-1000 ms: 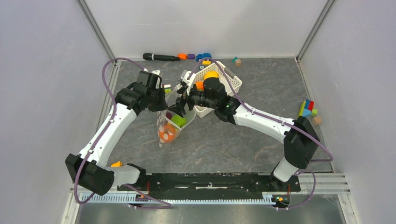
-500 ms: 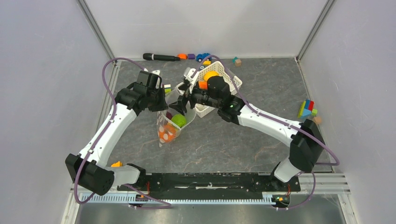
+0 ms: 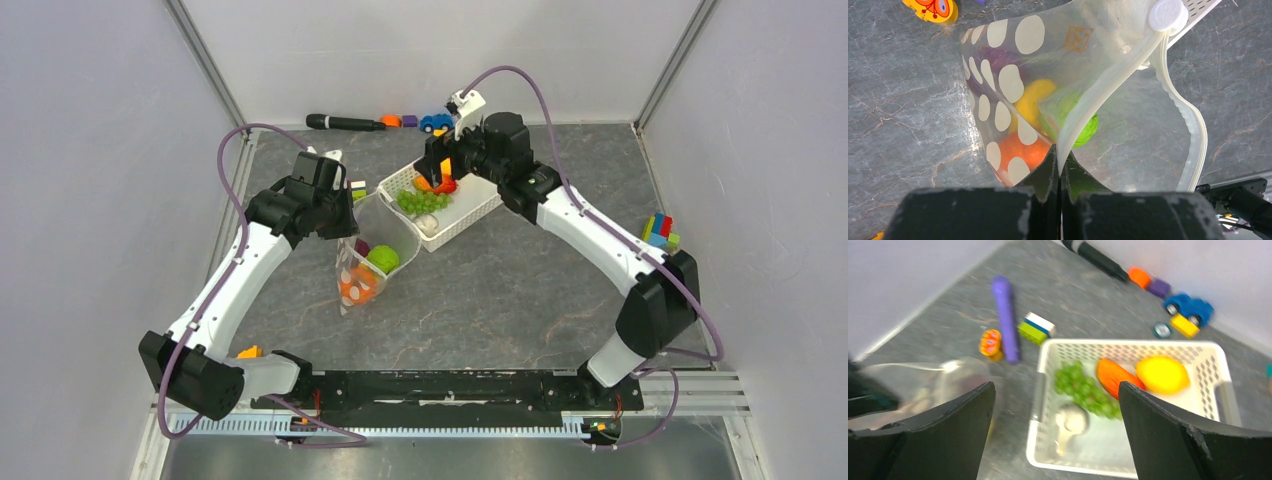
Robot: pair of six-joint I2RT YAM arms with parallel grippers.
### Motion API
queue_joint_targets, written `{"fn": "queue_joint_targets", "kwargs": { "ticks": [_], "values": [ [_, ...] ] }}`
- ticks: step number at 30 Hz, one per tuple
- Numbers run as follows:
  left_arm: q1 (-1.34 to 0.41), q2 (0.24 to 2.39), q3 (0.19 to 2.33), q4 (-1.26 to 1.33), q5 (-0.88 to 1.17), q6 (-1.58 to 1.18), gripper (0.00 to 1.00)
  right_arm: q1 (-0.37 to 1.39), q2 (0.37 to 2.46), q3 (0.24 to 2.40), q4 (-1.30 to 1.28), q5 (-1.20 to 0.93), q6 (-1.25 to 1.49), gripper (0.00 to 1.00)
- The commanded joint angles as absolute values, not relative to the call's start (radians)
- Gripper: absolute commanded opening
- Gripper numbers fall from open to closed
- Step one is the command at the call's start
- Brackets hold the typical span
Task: Place the food in the zip-top bag and seal the zipper
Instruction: Pick up the fake fruit from the bin.
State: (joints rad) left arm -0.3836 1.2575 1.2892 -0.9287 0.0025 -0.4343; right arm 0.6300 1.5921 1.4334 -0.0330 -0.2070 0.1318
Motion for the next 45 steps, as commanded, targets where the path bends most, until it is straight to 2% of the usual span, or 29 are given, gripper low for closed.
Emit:
{"fn": "queue_joint_targets", "kwargs": {
  "ticks": [1,5,14,31,41,45],
  "values": [
    [-0.384,1.235,1.296,-0.901,0.004,-0.395,0.02,0.601,1.688,1.499,-0.202,-0.087,0.107,0.98],
    [-0.384,1.231,1.297,-0.900,0.004,-0.394,0.02,0.598,1.764,1.533,-0.254,0.044,0.070,0.98],
    [-0.384,1.248,1.296,-0.900,0.003,-0.387,0.02,0.595,1.940,1.620,-0.289,0.091,0.045,0.98],
    [-0.384,1.260,1.295,-0.901,-0.009,-0.387,0.02,0.595,2.123,1.694,-0.265,-0.068,0.045,0.96],
    [-0.383,1.256,1.295,-0.900,-0.014,-0.386,0.02,0.594,2.239,1.712,-0.185,-0.012,0.009,0.92],
    [-0.384,1.258,1.295,-0.901,-0.014,-0.386,0.02,0.596,2.267,1.709,-0.181,-0.016,0.009,0.86]
  ]
}}
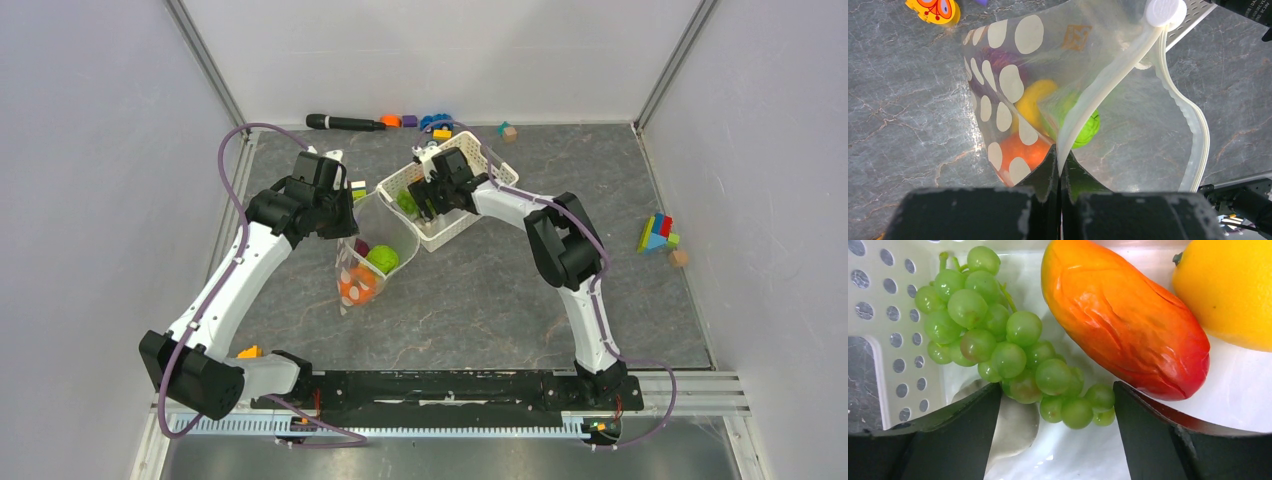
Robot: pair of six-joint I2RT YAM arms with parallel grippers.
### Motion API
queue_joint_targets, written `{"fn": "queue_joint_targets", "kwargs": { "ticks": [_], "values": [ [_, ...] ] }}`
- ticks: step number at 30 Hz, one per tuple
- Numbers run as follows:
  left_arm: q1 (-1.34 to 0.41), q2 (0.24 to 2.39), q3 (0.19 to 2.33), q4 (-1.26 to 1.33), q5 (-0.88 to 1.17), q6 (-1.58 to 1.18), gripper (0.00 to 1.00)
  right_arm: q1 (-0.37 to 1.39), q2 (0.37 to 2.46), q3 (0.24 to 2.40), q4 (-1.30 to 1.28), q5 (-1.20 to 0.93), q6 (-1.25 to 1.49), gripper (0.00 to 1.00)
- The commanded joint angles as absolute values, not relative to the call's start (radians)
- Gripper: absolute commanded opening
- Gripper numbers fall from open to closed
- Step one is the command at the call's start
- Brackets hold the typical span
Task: Place the food in the zip-top bag and seal the zipper
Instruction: Pick up the fake fruit from the bin.
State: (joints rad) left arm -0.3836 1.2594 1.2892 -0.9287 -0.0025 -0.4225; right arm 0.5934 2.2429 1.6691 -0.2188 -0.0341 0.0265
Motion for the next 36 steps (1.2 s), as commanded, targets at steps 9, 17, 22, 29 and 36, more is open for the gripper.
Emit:
{"fn": "queue_joint_targets", "kwargs": {
  "ticks": [9,17,22,29,36],
  "values": [
    [-0.384,1.260,1.295,-0.901,-0.005,-0.385,0.02,0.596,2.157,1.588,-0.071,-0.023,0.014,0.40],
    [-0.384,1.260,1.295,-0.901,-0.005,-0.388,0.02,0.595,2.022,1.502,-0.014,-0.036,0.030,0.19],
    [-0.384,1.258,1.295,-0.900,-0.005,-0.391,0.02,0.595,1.941,1.453,0.007,-0.026,0.034,0.14],
    [-0.383,1.253,1.295,-0.902,-0.005,-0.393,0.02,0.596,1.795,1.359,0.080,0.022,0.032,0.09],
    [-0.384,1.249,1.295,-0.901,0.015,-0.391,0.02,0.596,1.601,1.213,0.204,0.014,0.022,0.08]
  ]
}}
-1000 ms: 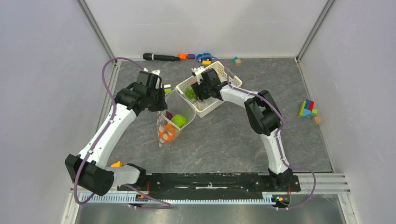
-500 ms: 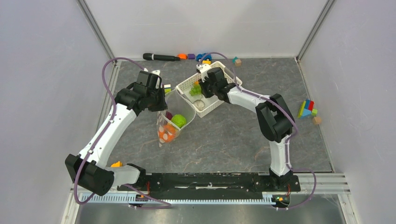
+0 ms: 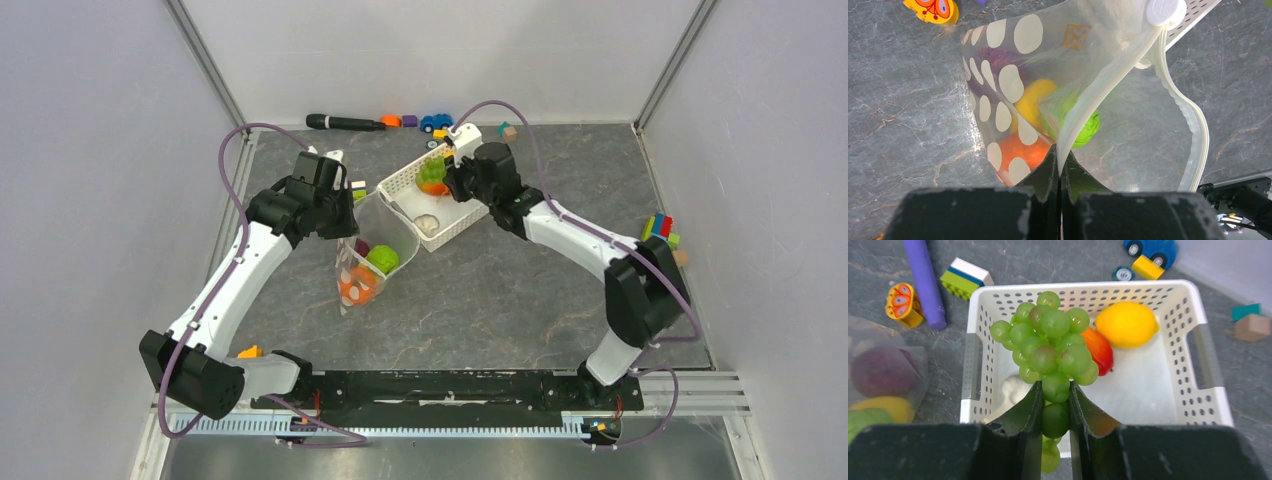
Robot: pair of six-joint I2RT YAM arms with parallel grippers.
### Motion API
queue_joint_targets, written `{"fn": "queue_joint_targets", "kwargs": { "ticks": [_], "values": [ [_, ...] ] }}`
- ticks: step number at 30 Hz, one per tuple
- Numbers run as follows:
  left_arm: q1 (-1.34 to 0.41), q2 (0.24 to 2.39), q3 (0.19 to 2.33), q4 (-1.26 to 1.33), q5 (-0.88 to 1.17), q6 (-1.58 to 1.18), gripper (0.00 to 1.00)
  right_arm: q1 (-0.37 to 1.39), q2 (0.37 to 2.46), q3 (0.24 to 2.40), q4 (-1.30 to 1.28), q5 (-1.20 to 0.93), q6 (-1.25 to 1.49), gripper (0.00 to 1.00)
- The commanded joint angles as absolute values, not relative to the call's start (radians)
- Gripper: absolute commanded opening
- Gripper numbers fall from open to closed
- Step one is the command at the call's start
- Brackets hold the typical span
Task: Place the food in the zip-top bag and seal the zipper
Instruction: Pick up the fake fruit from the bin, then place the fake fruit in the zipper food storage bag.
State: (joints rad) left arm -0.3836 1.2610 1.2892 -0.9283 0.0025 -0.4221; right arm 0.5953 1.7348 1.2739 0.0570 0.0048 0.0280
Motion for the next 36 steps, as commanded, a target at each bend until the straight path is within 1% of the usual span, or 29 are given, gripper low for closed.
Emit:
{"fn": "queue_joint_targets", "kwargs": {
  "ticks": [1,4,8,9,12,17,20,24,29,32,36],
  "values": [
    [-0.384,1.249,1.295,-0.900,0.014,-0.391,0.02,0.594,1.571,1.194,0.222,0.005,0.018,0.08],
    [-0.384,1.249,1.295,-0.900,0.014,-0.393,0.02,0.596,1.503,1.163,0.254,-0.041,0.008,0.08],
    [-0.384,1.248,1.295,-0.900,-0.005,-0.393,0.02,0.596,1.422,1.140,0.281,-0.165,-0.016,0.09],
    [-0.384,1.248,1.295,-0.900,-0.005,-0.393,0.02,0.596,1.405,1.135,0.285,-0.214,-0.018,0.11],
    [-0.384,1.249,1.295,-0.900,-0.005,-0.393,0.02,0.597,1.363,1.124,0.289,-0.364,-0.019,0.11],
    [-0.384,1.249,1.295,-0.901,-0.005,-0.393,0.02,0.599,1.316,1.105,0.286,-0.683,-0.033,0.12],
    [-0.385,1.248,1.295,-0.899,-0.005,-0.394,0.02,0.609,1.301,1.096,0.260,-0.799,-0.056,0.12],
    [-0.384,1.248,1.295,-0.901,-0.005,-0.393,0.02,0.651,1.298,1.110,0.134,-0.788,-0.171,0.13],
    [-0.384,1.246,1.295,-0.901,-0.005,-0.393,0.02,0.770,1.342,1.174,-0.078,-0.587,-0.340,0.13],
    [-0.384,1.248,1.295,-0.900,0.013,-0.393,0.02,0.822,1.389,1.217,-0.121,-0.496,-0.351,0.13],
    [-0.384,1.248,1.295,-0.900,0.024,-0.392,0.02,0.850,1.465,1.279,-0.125,-0.418,-0.280,0.13]
  ]
}}
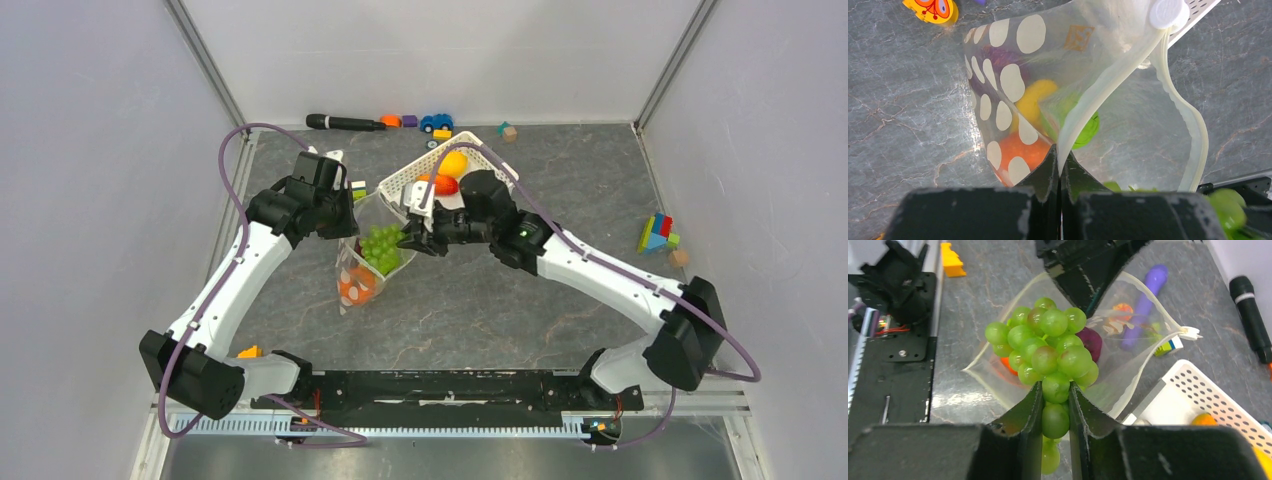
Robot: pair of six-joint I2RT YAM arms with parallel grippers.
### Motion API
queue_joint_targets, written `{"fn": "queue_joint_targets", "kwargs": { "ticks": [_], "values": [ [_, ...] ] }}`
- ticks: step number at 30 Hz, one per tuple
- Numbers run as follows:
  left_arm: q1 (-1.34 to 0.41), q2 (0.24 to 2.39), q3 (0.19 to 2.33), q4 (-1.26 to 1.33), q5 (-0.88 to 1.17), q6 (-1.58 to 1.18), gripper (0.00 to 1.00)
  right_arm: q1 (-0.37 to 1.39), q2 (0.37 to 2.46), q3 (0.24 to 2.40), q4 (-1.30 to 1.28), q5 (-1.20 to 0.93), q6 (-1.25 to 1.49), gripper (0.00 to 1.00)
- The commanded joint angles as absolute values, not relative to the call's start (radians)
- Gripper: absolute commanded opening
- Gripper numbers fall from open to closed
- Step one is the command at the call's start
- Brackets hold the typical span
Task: Place the food in the zip-top bag and seal the zipper
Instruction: Place the fake fruit in the zipper food storage bag.
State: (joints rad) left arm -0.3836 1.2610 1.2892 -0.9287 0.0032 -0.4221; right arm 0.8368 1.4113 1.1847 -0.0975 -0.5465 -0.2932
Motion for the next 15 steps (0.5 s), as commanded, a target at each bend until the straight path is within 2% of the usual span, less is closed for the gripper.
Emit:
{"fn": "queue_joint_targets", "kwargs": {
  "ticks": [1,7,9,13,15],
  "values": [
    [-0.383,1.247,1.295,-0.899,0.024,-0.392,0.02,0.856,1.485,1.300,-0.128,-0.392,-0.267,0.13],
    [-0.384,1.245,1.295,-0.900,0.029,-0.393,0.02,0.896,1.624,1.442,-0.183,-0.224,-0.181,0.12],
    [-0.384,1.245,1.295,-0.899,0.031,-0.393,0.02,0.906,1.656,1.477,-0.183,-0.164,-0.143,0.16],
    [-0.384,1.246,1.292,-0.896,0.040,-0.392,0.02,0.938,1.692,1.505,-0.181,-0.030,-0.098,0.17],
    [-0.383,1.246,1.289,-0.891,0.046,-0.391,0.02,0.962,1.700,1.504,-0.177,0.045,-0.065,0.22]
  ]
}}
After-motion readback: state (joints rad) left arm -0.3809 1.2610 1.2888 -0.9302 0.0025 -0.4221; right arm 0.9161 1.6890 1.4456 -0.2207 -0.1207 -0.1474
